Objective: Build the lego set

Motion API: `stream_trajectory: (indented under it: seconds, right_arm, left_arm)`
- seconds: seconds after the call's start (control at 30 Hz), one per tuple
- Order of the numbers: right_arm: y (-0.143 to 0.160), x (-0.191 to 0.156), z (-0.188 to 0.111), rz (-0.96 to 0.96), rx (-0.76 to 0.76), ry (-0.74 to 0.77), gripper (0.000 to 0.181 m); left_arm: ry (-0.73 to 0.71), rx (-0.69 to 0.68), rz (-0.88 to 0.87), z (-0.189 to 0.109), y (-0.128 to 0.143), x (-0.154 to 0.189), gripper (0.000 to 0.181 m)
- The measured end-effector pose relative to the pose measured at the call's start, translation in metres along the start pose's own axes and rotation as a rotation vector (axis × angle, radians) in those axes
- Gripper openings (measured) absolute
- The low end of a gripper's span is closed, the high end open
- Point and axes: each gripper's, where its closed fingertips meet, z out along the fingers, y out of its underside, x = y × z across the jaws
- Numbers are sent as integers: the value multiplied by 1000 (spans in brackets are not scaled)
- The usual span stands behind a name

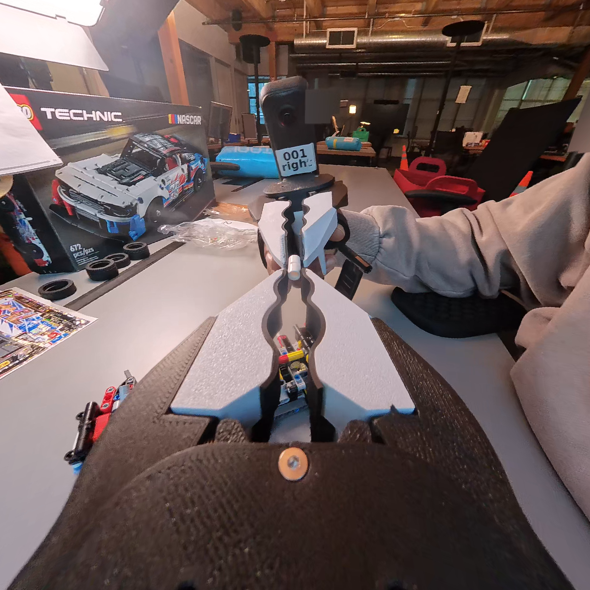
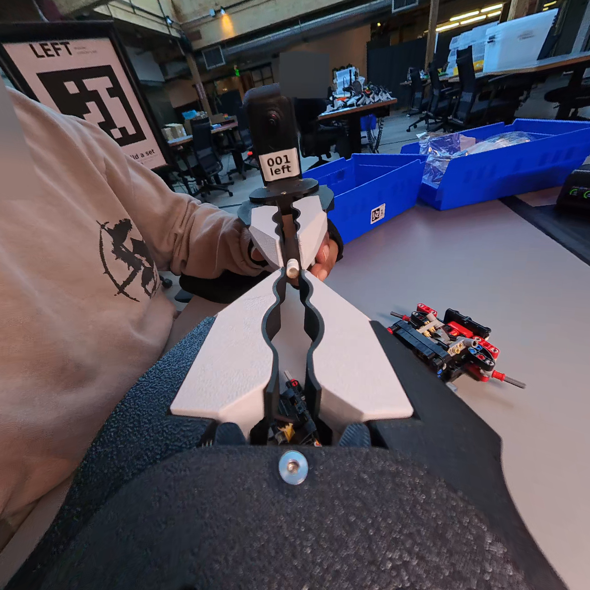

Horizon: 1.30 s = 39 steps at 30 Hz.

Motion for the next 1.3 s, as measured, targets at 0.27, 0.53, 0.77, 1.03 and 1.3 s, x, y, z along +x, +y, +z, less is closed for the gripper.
stream_trajectory:
  seconds: [0.27,0.53,0.77,1.03,1.3]
  right_arm:
    - [33,58,-53,-53,-163,335,21]
    - [85,69,-34,-49,-298,300,29]
    - [92,65,-23,-34,-316,243,12]
    - [95,57,-33,-24,-295,324,10]
    - [95,56,-31,-5,-268,319,10]
  left_arm:
    - [-170,-196,-94,-23,43,-30,5]
    - [-194,-286,-181,-22,79,-31,5]
    - [-173,-309,-193,-23,89,-30,6]
    - [-87,-288,-235,-22,94,-23,6]
    - [-83,-223,-270,-21,88,-27,5]
